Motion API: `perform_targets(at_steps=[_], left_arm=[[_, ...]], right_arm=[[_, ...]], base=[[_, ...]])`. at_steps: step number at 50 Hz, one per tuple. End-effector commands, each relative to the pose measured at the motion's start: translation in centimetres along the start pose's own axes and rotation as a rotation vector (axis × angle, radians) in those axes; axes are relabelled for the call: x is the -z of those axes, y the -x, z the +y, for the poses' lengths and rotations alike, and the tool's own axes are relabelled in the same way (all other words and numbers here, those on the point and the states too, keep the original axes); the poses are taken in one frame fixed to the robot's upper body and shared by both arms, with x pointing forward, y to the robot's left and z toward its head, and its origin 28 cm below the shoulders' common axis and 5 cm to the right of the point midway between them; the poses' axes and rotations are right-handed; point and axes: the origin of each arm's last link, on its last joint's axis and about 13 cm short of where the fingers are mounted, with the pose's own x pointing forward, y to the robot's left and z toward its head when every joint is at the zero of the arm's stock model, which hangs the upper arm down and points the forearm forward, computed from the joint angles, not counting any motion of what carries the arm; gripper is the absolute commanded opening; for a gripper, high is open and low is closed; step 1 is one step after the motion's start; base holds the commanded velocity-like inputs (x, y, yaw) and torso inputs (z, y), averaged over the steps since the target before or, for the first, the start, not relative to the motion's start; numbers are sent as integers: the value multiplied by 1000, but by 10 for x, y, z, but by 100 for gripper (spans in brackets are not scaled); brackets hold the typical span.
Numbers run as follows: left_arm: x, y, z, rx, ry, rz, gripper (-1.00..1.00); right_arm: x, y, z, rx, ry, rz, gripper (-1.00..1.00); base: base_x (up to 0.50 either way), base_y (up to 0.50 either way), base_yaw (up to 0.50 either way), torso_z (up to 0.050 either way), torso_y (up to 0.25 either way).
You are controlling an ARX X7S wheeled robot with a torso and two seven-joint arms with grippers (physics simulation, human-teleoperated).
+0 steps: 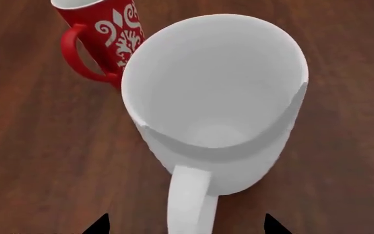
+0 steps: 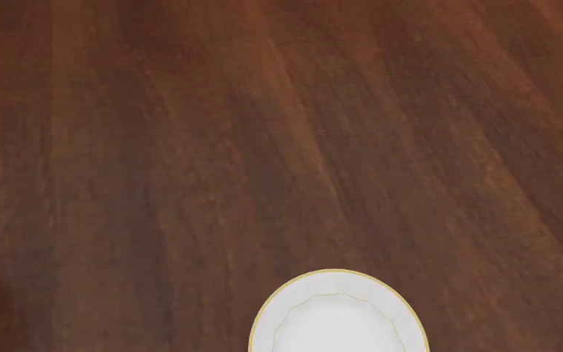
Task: Put the white mug on the plate.
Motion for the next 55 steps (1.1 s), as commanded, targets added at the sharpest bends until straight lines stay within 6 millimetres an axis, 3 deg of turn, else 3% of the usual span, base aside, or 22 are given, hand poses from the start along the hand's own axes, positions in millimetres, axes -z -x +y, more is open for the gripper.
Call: perform_targets(at_steps=[1, 5, 6, 20, 29, 42, 55], left_arm=[[4, -7, 1, -2, 17, 10, 100], [3, -8, 0, 16, 29, 4, 100], [2, -8, 0, 14, 44, -9, -100], [-6, -2, -7, 18, 43, -21, -100], [-26, 8, -15, 87, 208, -42, -100], [-66, 43, -52, 328, 236, -123, -100], [-92, 66, -91, 587, 188, -135, -100]], right_arm=[[2, 0, -1, -2, -2, 3, 100], [1, 1, 1, 1, -3, 3, 100], [0, 1, 1, 1, -3, 3, 100], [3, 0, 1, 0, -9, 9, 100], [4, 0, -1, 3, -11, 12, 100], [8, -1, -1, 0, -13, 16, 100], [9, -4, 0, -4, -16, 20, 100]], base=[[0, 0, 0, 0, 0], [0, 0, 0, 0, 0], [0, 0, 0, 0, 0], [2, -1, -1, 0, 0], [0, 0, 0, 0, 0], [0, 0, 0, 0, 0], [0, 0, 0, 0, 0]])
